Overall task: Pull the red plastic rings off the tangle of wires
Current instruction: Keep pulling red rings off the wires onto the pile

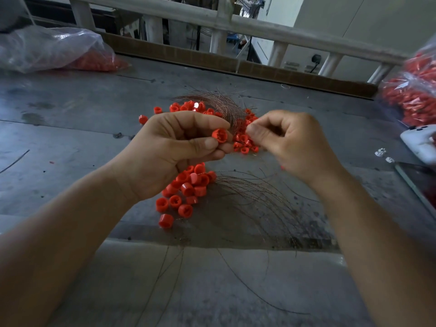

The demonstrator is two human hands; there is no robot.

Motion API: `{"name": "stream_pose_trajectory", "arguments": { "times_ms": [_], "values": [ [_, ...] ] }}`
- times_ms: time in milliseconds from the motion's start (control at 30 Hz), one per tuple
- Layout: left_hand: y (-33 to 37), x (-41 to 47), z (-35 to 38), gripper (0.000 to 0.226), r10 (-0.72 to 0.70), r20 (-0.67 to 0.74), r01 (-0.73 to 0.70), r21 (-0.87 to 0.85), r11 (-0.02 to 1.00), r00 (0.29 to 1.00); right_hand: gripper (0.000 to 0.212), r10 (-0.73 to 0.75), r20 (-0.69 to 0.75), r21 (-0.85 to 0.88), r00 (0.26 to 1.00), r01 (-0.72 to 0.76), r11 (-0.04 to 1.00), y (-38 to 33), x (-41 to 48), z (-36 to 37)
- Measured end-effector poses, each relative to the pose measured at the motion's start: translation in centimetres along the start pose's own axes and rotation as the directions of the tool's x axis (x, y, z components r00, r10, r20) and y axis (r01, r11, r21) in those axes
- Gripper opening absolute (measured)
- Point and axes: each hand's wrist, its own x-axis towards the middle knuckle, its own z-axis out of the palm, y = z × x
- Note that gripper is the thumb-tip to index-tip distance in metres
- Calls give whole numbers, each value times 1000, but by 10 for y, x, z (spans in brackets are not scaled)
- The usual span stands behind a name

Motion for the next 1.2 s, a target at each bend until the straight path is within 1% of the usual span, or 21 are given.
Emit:
{"name": "stream_pose_trajectory", "arguments": {
  "times_ms": [100,167,233,300,367,467,567,667,733,833,867,933,967,1033,1100,1200],
  "values": [
    [1,0,0,22,1,-16,-1,-1,1000,1000,17,104,-107,-63,989,-111,992,20,10,-12],
    [1,-1,1,24,3,-20,-3,-3,1000,1000,13,160,-116,-133,980,-175,976,32,13,-14],
    [1,-1,1,24,6,-19,-6,-9,1000,1000,7,189,-92,-188,978,-203,961,40,13,-11],
    [1,-2,2,26,8,-29,-8,-8,1000,1000,9,176,-35,-231,984,-180,956,43,13,-3],
    [2,-2,2,27,10,-35,-10,-2,1000,999,13,127,28,-266,992,-115,957,44,14,5],
    [2,-2,1,28,8,-27,-8,8,1000,1000,15,62,68,-305,996,-38,951,46,15,15],
    [2,-2,1,25,6,-24,-5,16,1000,1000,13,47,86,-344,995,-14,939,50,16,21],
    [2,-1,1,22,0,-18,0,12,1000,1000,7,42,107,-395,993,4,919,52,17,23],
    [2,-1,1,21,-5,-20,5,11,1000,1000,5,41,121,-398,992,10,917,52,17,24],
    [2,-1,2,27,-9,-33,9,8,1000,999,5,45,122,-388,991,6,922,50,17,24],
    [2,-1,2,27,-10,-37,10,6,1000,999,6,57,90,-354,994,-22,935,49,17,22],
    [2,-1,2,27,-15,-49,15,11,1000,999,14,110,3,-207,994,-107,972,44,17,14],
    [2,-1,2,27,-21,-57,22,17,1000,998,18,135,-23,-103,991,-137,985,41,17,10],
    [2,-1,3,26,-35,-82,38,38,999,996,23,152,-35,130,988,-147,981,32,15,1],
    [3,-1,3,26,-44,-106,50,52,997,993,26,137,-5,340,991,-128,932,20,11,-3],
    [2,-1,4,27,-47,-133,56,65,996,990,19,106,100,547,989,-143,825,4,4,1]
  ]
}}
